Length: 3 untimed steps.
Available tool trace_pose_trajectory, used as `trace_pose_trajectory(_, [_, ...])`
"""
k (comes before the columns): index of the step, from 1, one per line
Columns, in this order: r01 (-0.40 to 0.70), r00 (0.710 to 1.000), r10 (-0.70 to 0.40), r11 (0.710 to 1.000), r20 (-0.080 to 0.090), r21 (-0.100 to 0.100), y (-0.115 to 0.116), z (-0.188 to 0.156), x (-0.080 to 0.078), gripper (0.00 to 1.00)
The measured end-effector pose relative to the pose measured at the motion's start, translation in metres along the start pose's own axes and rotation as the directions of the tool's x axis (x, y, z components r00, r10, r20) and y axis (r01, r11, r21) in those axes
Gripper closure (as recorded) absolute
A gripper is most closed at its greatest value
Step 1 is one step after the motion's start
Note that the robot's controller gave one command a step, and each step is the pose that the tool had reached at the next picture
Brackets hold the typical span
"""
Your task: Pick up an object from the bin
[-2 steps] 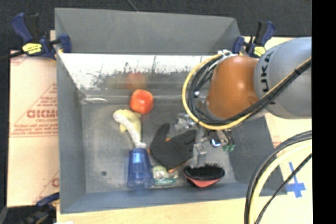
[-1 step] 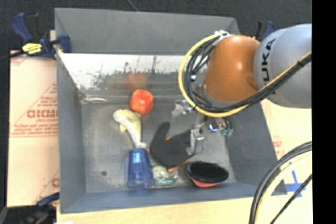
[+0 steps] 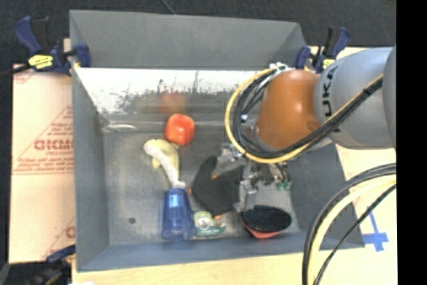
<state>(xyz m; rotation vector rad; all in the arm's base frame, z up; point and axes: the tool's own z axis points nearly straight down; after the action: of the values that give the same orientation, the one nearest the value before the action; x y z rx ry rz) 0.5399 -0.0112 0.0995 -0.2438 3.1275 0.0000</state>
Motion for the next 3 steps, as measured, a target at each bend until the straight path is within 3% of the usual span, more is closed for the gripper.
trace_pose_trajectory(1, [0.147, 0.989, -0.147, 0.989, 0.018, 0.008, 0.031, 0.027, -0.027, 0.00])
trace_pose_trajectory(2, [-0.182, 0.983, 0.182, 0.983, 0.008, 0.001, -0.005, 0.028, -0.002, 1.00])
trace_pose_trajectory(3, [-0.181, 0.983, 0.181, 0.983, 0.008, 0.001, -0.005, 0.028, -0.002, 1.00])
